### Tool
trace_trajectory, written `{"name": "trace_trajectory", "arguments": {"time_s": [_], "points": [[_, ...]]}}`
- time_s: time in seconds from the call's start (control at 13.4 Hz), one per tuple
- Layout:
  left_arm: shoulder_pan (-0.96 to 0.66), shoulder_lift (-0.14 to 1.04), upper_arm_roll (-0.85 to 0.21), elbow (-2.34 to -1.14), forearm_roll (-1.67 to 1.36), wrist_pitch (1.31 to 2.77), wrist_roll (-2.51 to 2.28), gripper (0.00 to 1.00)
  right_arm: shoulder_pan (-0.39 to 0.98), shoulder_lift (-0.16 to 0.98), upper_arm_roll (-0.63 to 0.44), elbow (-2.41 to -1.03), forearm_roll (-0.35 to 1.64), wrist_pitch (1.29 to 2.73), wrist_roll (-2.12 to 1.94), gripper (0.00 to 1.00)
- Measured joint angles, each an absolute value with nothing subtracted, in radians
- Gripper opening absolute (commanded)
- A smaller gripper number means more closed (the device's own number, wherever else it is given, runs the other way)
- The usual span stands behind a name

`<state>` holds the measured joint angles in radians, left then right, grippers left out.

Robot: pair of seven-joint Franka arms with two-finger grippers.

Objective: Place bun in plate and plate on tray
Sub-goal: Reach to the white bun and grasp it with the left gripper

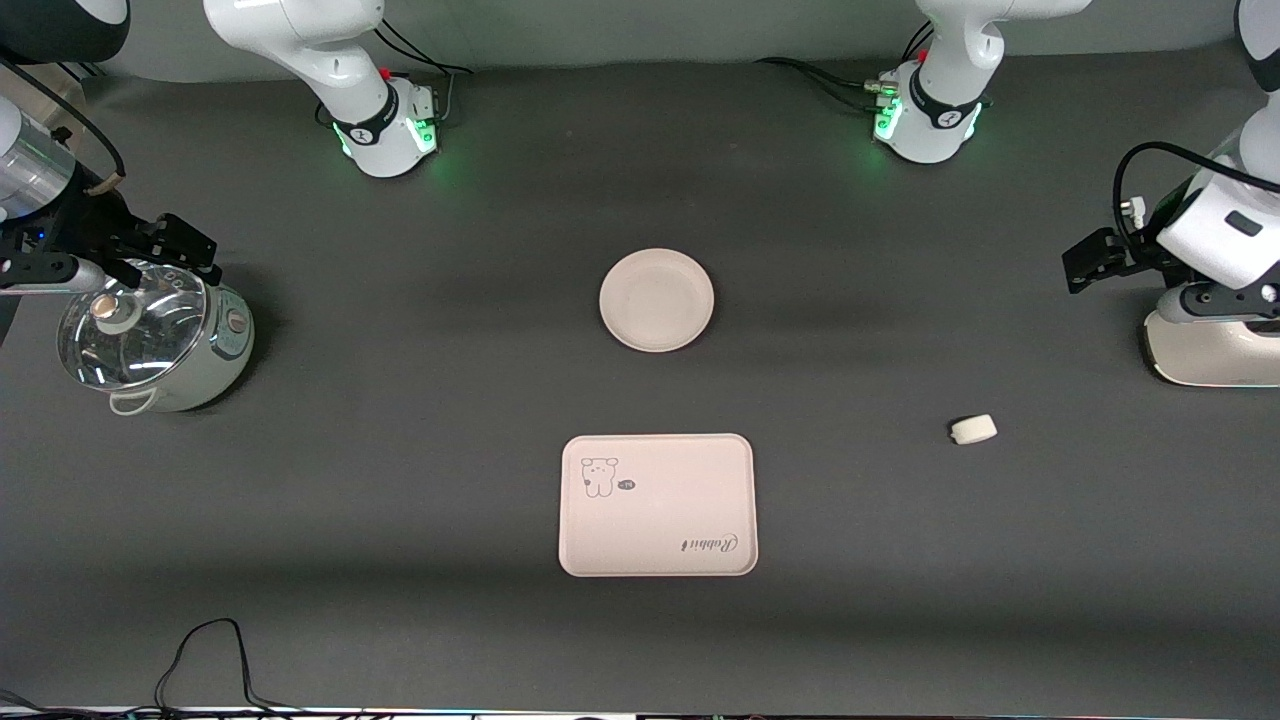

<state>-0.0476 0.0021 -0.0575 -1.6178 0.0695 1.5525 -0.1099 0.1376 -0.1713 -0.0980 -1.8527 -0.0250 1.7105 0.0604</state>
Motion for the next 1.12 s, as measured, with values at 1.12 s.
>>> {"name": "trace_trajectory", "arguments": {"time_s": [1.12], "points": [[0.004,0.386,-0.048,-1.898,0.067,2.231,-0.105,1.00,0.240,-0.095,-0.041,-2.020,0.073,1.950,0.164,1.00]]}}
